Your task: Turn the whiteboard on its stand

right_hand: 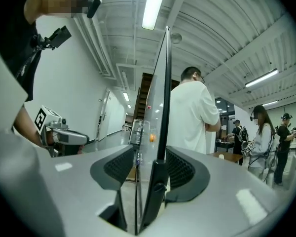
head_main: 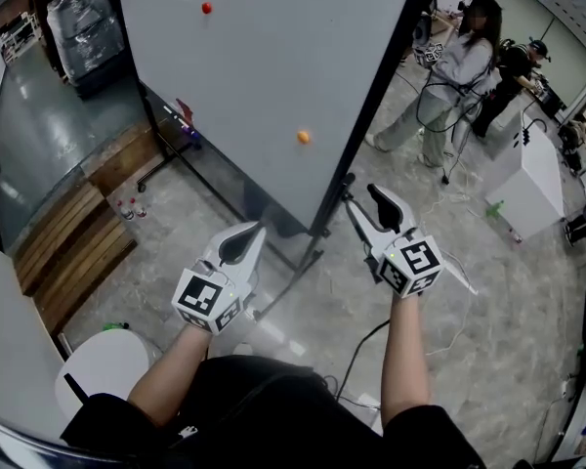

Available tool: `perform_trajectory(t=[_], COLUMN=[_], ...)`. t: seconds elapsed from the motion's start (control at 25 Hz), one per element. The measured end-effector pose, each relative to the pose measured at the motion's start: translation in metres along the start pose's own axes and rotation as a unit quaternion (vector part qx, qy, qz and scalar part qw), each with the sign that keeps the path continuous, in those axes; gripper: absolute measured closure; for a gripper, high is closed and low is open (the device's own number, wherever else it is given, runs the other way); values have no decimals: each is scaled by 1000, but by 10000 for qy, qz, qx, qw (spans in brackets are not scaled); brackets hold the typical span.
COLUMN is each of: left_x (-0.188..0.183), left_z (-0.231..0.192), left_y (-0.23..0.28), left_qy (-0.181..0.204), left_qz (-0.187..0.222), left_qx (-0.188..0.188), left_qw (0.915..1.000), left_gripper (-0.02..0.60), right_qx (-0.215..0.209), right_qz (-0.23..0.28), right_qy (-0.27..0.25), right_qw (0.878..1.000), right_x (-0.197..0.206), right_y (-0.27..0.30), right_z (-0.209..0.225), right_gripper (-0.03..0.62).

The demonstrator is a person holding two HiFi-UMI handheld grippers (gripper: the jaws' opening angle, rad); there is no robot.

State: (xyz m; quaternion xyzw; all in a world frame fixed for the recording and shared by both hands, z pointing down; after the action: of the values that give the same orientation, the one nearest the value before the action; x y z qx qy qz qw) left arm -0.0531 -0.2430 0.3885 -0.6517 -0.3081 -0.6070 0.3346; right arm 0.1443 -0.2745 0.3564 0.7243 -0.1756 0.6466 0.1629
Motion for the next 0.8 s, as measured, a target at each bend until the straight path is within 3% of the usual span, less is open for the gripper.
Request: perform_trajectory(t=[0.16,0.28,0.52,0.8], left_x=[-4,-5,-6,-16], left_z=[2,4,5,4], left_y=[-2,-3,-9,-8], left_qy=[17,29,59,35], left_qz=[23,43,97,83], left_qx=[68,116,172,175], left_qw=[10000,9999,9998,9998], left_gripper=[578,578,578,578], right_qx=[-114,-89,-29,53], right_qz=[342,542,833,611], right_qy=[-168,-3,136,390], right_qw=[9992,9985,9964,9974], right_x=[-25,-42,-41,-28], right_y=[-11,-16,-27,-24], right_z=[-28,-46,-69,-92], right_gripper=[413,441,498,550])
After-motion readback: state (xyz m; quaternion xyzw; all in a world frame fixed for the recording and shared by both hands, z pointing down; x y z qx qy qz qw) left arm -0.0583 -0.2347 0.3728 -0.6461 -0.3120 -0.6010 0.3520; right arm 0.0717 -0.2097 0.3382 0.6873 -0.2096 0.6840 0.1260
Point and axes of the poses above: the fingertips, and each gripper's own axes: y forward along the fingers, z to its right, x out of its underside, the point moved 2 cm from there along -y, backward along the fingers, and after that the axes turned 4 degrees about x, right-handed, at the moved point
